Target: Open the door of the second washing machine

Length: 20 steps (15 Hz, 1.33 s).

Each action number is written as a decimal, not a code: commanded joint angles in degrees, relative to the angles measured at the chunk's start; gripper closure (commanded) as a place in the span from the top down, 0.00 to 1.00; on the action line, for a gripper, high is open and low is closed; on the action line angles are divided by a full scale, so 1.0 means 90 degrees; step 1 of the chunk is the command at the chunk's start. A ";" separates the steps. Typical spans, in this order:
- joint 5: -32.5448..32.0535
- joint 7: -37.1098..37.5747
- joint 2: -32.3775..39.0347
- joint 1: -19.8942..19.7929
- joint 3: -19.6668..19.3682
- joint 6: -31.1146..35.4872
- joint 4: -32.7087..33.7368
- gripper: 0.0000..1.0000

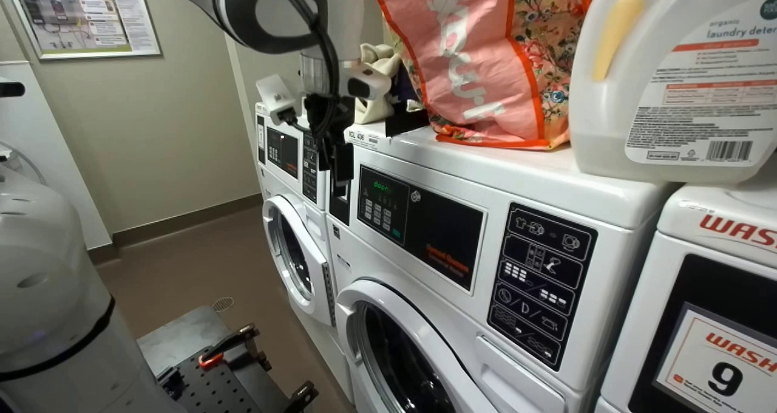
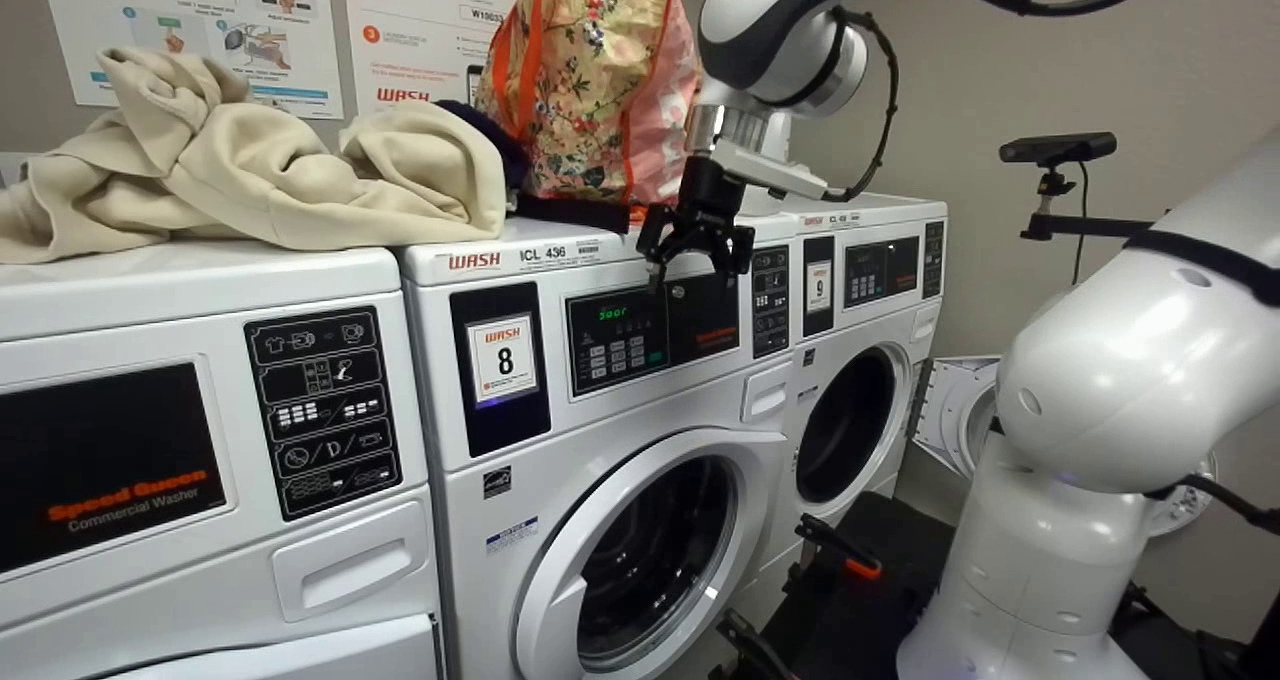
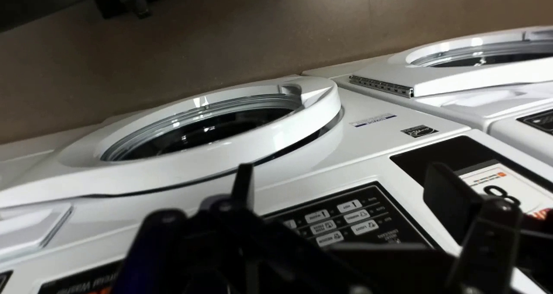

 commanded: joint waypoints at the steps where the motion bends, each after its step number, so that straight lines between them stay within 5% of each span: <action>1: 0.0319 0.1060 0.0336 -0.0182 0.0441 0.0787 -0.0491 1.00; 7: 0.1013 0.2091 0.0995 -0.0007 0.0761 0.2139 -0.1108 1.00; 20: 0.2158 0.2427 0.3025 0.0593 0.1017 0.5241 -0.1314 1.00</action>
